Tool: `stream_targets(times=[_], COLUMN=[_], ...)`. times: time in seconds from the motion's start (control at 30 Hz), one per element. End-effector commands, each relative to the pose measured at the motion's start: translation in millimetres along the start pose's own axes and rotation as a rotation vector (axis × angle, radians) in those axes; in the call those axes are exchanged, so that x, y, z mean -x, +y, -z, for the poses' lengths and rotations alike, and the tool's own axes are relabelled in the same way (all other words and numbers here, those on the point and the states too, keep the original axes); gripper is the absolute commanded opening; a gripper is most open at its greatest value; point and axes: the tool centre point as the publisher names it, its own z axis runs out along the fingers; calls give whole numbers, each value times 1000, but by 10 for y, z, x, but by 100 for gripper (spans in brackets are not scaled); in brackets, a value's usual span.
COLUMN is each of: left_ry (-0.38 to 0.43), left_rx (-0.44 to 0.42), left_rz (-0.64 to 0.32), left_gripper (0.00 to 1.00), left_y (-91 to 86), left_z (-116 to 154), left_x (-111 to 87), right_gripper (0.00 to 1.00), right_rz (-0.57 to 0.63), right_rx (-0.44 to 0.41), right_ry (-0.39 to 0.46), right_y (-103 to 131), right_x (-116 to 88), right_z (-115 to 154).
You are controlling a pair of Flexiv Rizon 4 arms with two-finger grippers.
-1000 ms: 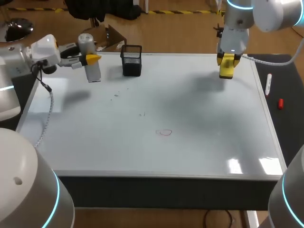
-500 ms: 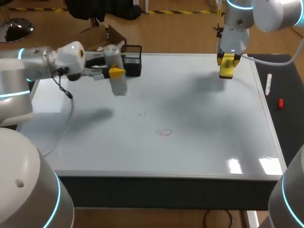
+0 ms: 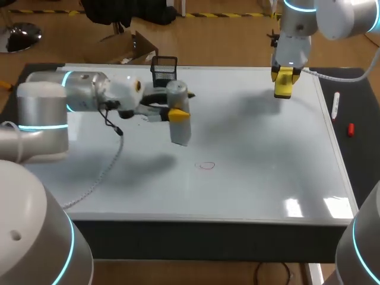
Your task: Pick up the inspection probe, press it on each red-marked spot on the whiteboard one by one, put down the probe, pick up the eraser, and wipe off all the red marks.
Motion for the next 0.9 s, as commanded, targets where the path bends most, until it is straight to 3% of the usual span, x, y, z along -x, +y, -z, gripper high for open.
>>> stream_targets(times=[0.03, 0.33, 0.9], left_ry=[14, 56, 63], left_rx=[-5, -12, -19], left_rz=[6, 50, 66], left_gripper=[0, 0, 0], left_y=[134, 453, 678], left_z=[-162, -361, -503], left_x=[-47, -212, -199], right_gripper=[0, 0, 0], right_rz=[2, 2, 2], right_rx=[-1, -1, -1], right_ry=[2, 2, 2], right_y=[-3, -3, -3], right_x=[-9, -9, -9], right_z=[11, 11, 11])
